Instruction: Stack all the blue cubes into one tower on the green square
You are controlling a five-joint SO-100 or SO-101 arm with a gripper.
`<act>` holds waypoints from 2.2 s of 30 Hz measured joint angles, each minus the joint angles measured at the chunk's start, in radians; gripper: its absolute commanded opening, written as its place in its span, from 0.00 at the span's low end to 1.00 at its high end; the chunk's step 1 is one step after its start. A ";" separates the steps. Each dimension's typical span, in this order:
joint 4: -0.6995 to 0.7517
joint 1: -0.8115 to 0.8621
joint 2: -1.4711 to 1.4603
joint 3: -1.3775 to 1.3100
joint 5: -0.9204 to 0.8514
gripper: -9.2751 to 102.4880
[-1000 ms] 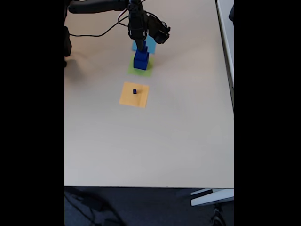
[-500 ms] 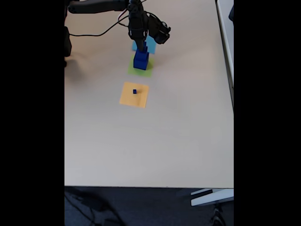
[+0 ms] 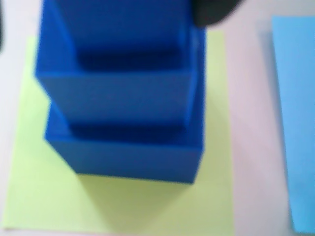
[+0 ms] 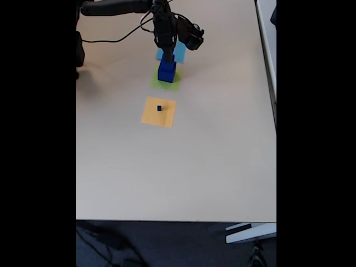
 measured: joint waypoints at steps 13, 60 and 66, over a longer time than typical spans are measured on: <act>-0.077 0.003 -0.058 -0.232 -0.247 0.40; -0.153 0.341 -0.031 0.064 -0.529 0.29; -0.153 0.344 -0.081 0.012 -0.548 0.28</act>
